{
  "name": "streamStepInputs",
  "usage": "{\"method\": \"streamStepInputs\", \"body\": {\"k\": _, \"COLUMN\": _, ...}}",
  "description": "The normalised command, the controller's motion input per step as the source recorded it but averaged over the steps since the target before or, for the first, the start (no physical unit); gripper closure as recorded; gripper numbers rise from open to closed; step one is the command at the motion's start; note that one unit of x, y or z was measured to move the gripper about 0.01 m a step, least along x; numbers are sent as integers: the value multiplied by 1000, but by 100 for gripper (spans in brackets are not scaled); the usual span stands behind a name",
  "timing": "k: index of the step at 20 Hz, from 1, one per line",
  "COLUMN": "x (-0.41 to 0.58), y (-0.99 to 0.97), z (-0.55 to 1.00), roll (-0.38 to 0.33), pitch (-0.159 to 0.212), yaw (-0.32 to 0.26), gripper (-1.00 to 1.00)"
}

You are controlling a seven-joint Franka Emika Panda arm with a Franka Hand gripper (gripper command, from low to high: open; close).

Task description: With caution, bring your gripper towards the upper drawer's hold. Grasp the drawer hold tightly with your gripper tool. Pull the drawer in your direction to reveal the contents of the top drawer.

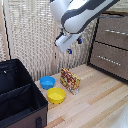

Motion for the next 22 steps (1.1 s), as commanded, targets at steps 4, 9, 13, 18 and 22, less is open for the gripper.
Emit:
{"method": "streamStepInputs", "body": {"k": 4, "x": 39, "y": -118, "z": 0, "roll": -375, "pitch": 10, "yaw": 59, "gripper": -100}}
{"method": "streamStepInputs", "body": {"k": 9, "x": 200, "y": -125, "z": 0, "roll": -375, "pitch": 17, "yaw": 18, "gripper": -100}}
{"method": "streamStepInputs", "body": {"k": 13, "x": 308, "y": -99, "z": 61, "roll": -370, "pitch": 8, "yaw": 5, "gripper": -100}}
{"method": "streamStepInputs", "body": {"k": 18, "x": 312, "y": -73, "z": 139, "roll": -352, "pitch": 1, "yaw": 14, "gripper": -100}}
{"method": "streamStepInputs", "body": {"k": 22, "x": 386, "y": -4, "z": 402, "roll": -278, "pitch": 15, "yaw": 8, "gripper": -100}}
